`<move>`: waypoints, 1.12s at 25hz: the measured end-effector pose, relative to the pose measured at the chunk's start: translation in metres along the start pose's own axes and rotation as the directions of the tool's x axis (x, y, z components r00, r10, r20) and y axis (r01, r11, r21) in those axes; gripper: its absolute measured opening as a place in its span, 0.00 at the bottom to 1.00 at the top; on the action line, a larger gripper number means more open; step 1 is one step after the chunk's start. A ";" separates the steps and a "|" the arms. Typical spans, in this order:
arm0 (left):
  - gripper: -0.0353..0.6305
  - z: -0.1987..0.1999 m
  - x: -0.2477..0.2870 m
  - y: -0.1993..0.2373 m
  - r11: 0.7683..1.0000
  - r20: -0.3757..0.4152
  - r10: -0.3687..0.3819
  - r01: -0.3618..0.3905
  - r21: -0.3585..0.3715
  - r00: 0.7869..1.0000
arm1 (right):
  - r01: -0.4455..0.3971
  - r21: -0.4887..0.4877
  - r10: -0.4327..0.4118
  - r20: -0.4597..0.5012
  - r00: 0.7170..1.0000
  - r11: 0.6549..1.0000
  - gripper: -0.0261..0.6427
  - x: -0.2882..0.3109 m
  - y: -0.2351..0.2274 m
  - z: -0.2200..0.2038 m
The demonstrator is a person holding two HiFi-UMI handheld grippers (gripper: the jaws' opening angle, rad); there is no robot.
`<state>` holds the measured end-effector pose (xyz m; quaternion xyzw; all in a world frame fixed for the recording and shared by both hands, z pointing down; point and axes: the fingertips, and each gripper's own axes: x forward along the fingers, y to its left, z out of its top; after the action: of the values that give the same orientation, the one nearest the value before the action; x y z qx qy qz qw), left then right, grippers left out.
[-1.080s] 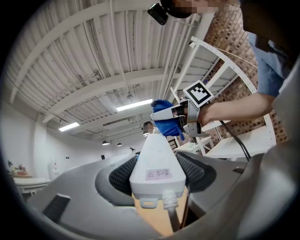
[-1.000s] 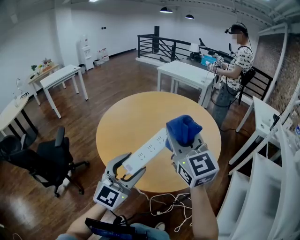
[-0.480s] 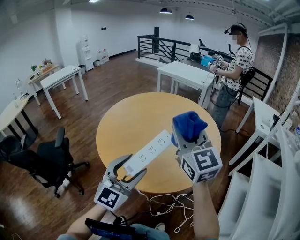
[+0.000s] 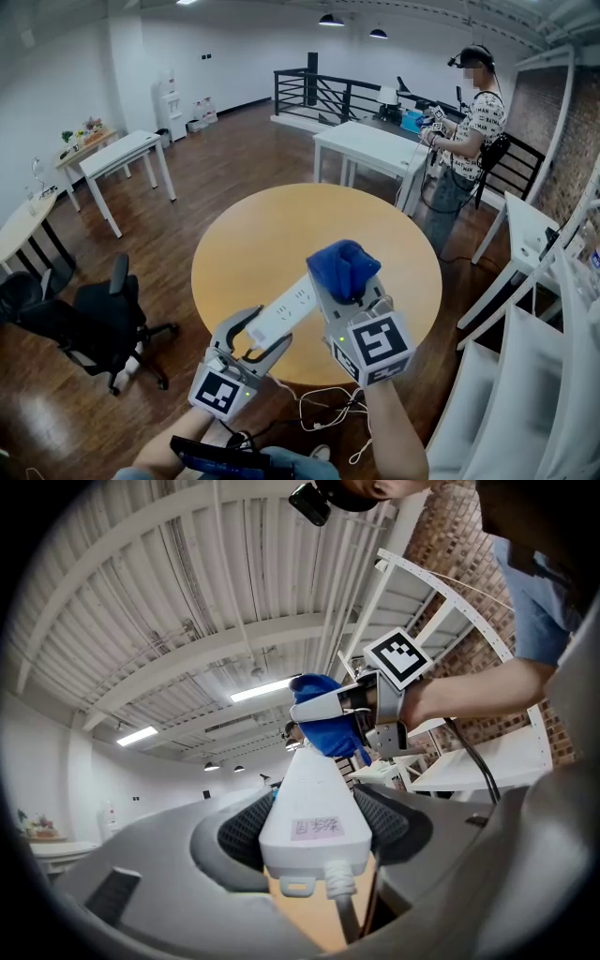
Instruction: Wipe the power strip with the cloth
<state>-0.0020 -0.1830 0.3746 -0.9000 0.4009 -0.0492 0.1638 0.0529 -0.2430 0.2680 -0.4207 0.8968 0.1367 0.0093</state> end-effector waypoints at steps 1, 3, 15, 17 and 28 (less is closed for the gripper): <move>0.47 0.000 0.000 0.000 1.000 0.002 0.002 -0.002 -0.002 1.000 | -0.014 0.002 0.014 0.002 1.000 1.000 0.12 0.001 0.008 0.001; 0.47 0.001 0.000 0.001 1.000 0.001 0.004 -0.004 -0.002 1.000 | -0.047 0.006 0.047 -0.003 0.999 0.999 0.12 0.003 0.025 0.002; 0.47 0.003 0.000 0.005 1.000 0.002 0.018 -0.018 0.009 1.000 | -0.248 0.039 0.248 0.002 0.969 0.968 0.12 0.007 0.123 0.003; 0.47 0.003 -0.001 0.005 1.000 -0.003 0.018 -0.018 0.009 1.000 | -0.252 0.049 0.252 0.007 0.968 0.966 0.12 0.007 0.126 0.003; 0.47 0.012 -0.017 0.019 0.993 0.101 -0.028 0.040 -0.115 0.995 | 0.016 0.163 -0.029 0.079 0.996 0.986 0.12 -0.029 0.015 -0.009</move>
<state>-0.0245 -0.1788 0.3576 -0.9161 0.3790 0.0162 0.1297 0.0618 -0.2143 0.2844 -0.4227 0.8990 0.0801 0.0816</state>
